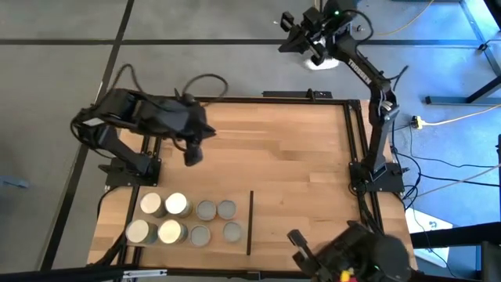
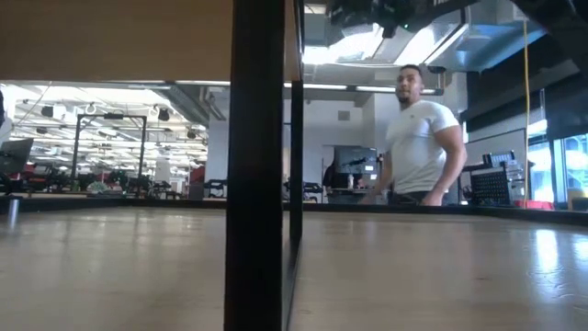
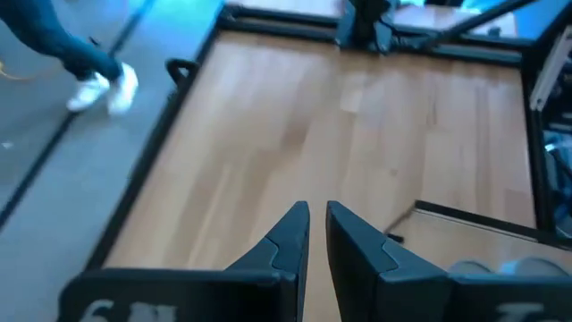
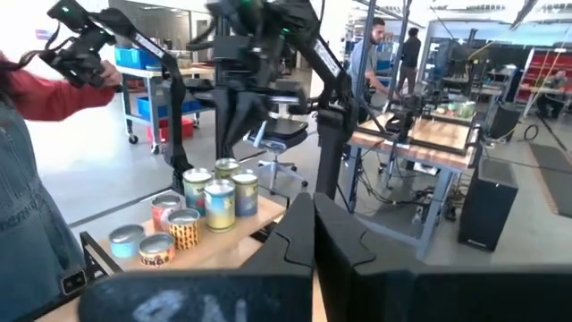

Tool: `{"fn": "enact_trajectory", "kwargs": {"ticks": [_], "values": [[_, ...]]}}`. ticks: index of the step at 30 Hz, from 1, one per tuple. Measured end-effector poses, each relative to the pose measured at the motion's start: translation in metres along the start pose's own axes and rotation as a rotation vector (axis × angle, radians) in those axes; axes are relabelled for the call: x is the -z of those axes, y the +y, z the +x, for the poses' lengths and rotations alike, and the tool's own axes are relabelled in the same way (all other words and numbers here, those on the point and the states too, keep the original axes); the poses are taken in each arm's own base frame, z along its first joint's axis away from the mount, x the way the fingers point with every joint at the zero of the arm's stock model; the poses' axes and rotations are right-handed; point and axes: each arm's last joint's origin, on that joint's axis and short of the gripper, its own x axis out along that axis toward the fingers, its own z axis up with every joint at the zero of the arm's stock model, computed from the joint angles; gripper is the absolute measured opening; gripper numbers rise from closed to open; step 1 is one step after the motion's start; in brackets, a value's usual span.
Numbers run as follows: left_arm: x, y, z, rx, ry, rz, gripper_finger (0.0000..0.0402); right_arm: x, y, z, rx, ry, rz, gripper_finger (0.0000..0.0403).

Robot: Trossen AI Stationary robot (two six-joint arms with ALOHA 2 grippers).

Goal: Pick and place cans onto a shelf
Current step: Return to Home Position

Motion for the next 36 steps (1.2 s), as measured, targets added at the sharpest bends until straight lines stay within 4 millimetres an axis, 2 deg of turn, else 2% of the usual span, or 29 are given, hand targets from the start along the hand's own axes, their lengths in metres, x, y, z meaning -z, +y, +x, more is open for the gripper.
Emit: {"fn": "enact_trajectory", "kwargs": {"ticks": [8,12,18,23,26,30,33,36], "values": [[0.009,0.015,-0.038,-0.005,-0.083,0.026,0.0034,-0.035,0.029,-0.003,0.009,0.0,0.072,0.0004],[0.018,0.021,-0.055,0.011,-0.096,0.038,0.0034,-0.058,0.051,-0.005,0.016,0.001,0.088,0.0005],[0.03,0.026,-0.068,0.02,-0.072,0.072,0.0033,-0.087,0.083,-0.006,0.02,-0.001,0.196,0.0005],[0.045,0.031,-0.075,0.041,-0.061,0.126,0.0033,-0.108,0.12,-0.005,0.019,0.0,0.206,0.0006],[0.059,0.037,-0.084,0.065,-0.08,0.127,0.0033,-0.113,0.145,-0.005,0.022,-0.001,0.193,0.0006],[0.079,0.048,-0.101,0.146,-0.166,0.11,0.0033,-0.111,0.191,-0.002,0.035,0.002,0.121,0.0006],[0.096,0.059,-0.114,0.185,-0.236,0.086,0.0033,-0.103,0.222,0.002,0.182,0.072,0.096,0.0006],[0.116,0.073,-0.125,0.194,-0.274,0.07,0.0033,-0.097,0.255,0.007,0.366,0.248,0.077,0.0006]]}}
